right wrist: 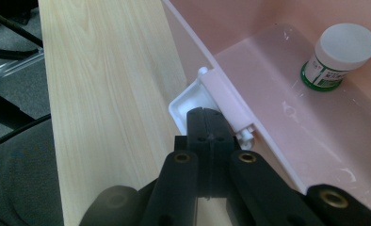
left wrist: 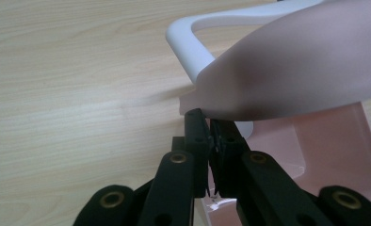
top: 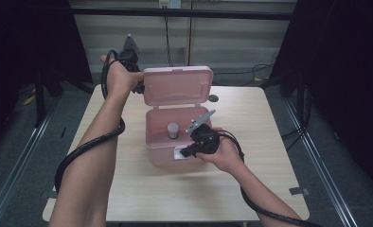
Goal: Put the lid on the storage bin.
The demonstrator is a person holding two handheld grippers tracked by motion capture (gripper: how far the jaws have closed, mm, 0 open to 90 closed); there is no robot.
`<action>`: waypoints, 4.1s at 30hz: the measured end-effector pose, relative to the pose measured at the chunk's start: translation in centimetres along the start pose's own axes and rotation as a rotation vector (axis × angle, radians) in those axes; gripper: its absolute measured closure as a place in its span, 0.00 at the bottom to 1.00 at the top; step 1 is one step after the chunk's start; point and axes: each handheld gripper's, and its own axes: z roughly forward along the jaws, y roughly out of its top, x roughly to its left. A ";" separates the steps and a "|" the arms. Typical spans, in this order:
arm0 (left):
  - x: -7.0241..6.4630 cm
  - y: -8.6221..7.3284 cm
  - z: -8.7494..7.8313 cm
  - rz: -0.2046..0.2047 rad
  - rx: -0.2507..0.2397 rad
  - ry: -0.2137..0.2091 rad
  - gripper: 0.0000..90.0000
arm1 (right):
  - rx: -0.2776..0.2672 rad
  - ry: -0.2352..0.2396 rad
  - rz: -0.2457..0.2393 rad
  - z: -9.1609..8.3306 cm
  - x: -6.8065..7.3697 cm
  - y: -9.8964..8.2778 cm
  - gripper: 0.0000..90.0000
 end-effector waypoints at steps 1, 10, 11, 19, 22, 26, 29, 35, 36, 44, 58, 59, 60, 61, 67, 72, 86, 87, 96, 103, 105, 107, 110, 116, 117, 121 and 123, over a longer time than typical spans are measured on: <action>0.0 0.0 0.0 -0.003 -0.001 -0.003 0.96 | 0.000 0.001 0.001 0.0 0.0 0.0 1.00; -0.3 -0.4 0.1 -0.012 0.006 -0.050 1.00 | -0.011 0.002 0.012 0.1 -0.1 0.1 1.00; -0.2 -0.4 0.1 -0.015 0.005 -0.044 1.00 | -0.010 0.002 0.016 0.1 -0.1 0.1 1.00; 1.4 -0.5 -0.1 -0.046 0.005 -0.009 1.00 | -0.008 0.008 0.017 0.1 -0.1 0.1 1.00; 2.5 0.1 -0.2 -0.065 -0.028 -0.012 1.00 | -0.007 0.006 0.016 0.1 0.0 0.1 1.00; 3.3 1.1 0.0 -0.093 -0.053 -0.028 1.00 | -0.007 0.008 0.018 0.1 -0.1 0.1 1.00; 3.4 2.3 -0.2 -0.101 -0.064 -0.030 1.00 | -0.008 0.021 0.014 0.1 -0.3 0.1 1.00; 2.8 4.5 -1.1 -0.086 -0.128 -0.073 1.00 | -0.012 0.031 0.013 0.1 -0.5 0.1 1.00; 2.5 4.7 -0.9 -0.083 -0.127 -0.096 1.00 | -0.012 0.034 0.016 0.1 -0.5 0.1 1.00; 2.3 4.2 -0.7 -0.075 -0.108 -0.118 1.00 | -0.016 0.044 0.027 0.2 -0.8 0.2 1.00; 1.9 2.4 -0.6 -0.055 -0.075 -0.121 1.00 | -0.010 0.039 0.037 0.3 -0.7 0.3 1.00; 2.0 2.3 -0.6 -0.053 -0.074 -0.124 1.00 | -0.009 0.039 0.040 0.3 -0.7 0.3 1.00; 2.0 2.2 -0.5 -0.058 -0.074 -0.122 1.00 | -0.007 0.040 0.042 0.2 -0.7 0.4 1.00; 2.0 2.1 -0.4 -0.062 -0.075 -0.125 1.00 | -0.006 0.039 0.045 0.2 -0.7 0.4 1.00; 2.3 1.9 0.0 -0.049 -0.067 -0.125 1.00 | -0.031 0.049 0.065 -1.1 -0.9 0.7 1.00; 2.4 1.9 0.1 -0.055 -0.068 -0.131 1.00 | -0.075 0.015 0.127 -3.7 -2.4 1.0 1.00; 2.6 2.9 -0.3 -0.057 -0.087 -0.165 1.00 | -0.038 -0.053 0.239 -4.1 -6.1 0.1 1.00; 2.6 2.9 -0.4 -0.058 -0.085 -0.167 1.00 | -0.032 -0.053 0.235 -4.0 -6.3 0.0 1.00; 2.3 2.1 -0.7 -0.026 -0.047 -0.166 1.00 | -0.014 -0.066 0.250 -3.6 -6.2 -0.4 1.00; 2.3 2.5 -0.8 -0.024 -0.079 -0.141 1.00 | -0.011 -0.063 0.244 -3.5 -5.9 -0.5 1.00; 2.2 3.0 -0.8 -0.024 -0.104 -0.133 0.99 | -0.009 -0.057 0.246 -3.5 -6.1 -0.5 1.00; 2.0 3.5 -0.9 -0.023 -0.125 -0.151 0.98 | -0.008 -0.056 0.241 -3.3 -6.2 -0.6 1.00; 1.5 4.2 -1.0 -0.011 -0.121 -0.161 0.98 | -0.002 -0.047 0.243 -3.1 -6.4 -0.8 1.00; 0.4 4.1 -0.9 0.000 -0.096 -0.161 1.00 | -0.008 -0.054 0.263 -3.5 -6.7 -1.0 1.00; 0.4 4.1 -0.9 0.009 -0.091 -0.160 1.00 | -0.015 -0.053 0.261 -3.6 -6.8 -1.0 1.00; 0.3 3.6 -0.8 -0.005 -0.087 -0.158 1.00 | -0.028 -0.057 0.273 -4.0 -6.8 -1.1 1.00; 0.4 3.4 -0.7 0.003 -0.081 -0.155 1.00 | -0.036 -0.052 0.278 -4.1 -6.8 -1.1 1.00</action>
